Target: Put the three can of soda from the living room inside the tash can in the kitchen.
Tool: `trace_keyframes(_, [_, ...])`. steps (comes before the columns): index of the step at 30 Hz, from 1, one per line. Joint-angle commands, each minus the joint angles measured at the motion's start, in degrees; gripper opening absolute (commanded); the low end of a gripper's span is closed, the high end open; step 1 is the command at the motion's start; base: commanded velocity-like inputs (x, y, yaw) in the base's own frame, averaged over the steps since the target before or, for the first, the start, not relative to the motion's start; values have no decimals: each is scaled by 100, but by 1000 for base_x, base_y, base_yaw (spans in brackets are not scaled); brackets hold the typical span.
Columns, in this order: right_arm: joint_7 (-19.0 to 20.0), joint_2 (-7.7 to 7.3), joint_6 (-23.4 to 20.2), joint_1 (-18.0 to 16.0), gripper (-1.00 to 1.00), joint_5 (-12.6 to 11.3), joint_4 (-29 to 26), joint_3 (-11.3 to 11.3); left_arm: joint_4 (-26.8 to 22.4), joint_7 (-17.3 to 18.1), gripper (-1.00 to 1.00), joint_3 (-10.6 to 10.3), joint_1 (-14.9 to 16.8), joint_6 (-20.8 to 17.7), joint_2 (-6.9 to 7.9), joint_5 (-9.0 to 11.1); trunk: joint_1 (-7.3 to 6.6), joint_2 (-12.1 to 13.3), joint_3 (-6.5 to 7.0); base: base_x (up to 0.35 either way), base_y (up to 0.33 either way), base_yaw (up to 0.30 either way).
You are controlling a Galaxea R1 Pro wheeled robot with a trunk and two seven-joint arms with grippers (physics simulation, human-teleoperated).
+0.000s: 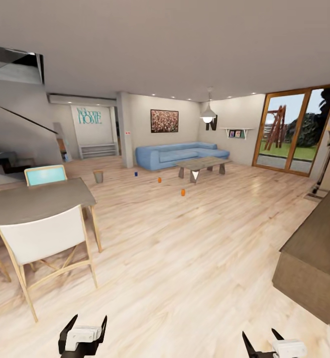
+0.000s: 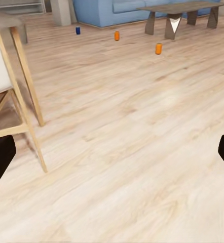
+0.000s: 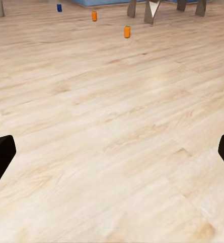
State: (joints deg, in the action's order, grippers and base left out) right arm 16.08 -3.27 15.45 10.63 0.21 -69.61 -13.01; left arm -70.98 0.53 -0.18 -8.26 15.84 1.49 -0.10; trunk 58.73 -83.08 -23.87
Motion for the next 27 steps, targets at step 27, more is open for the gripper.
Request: trace_keyframes(27, [0,2,6,0,100,-12,0,6,146,-6,100,0,5,7,-2,15,0,0,-18,279,-145,90])
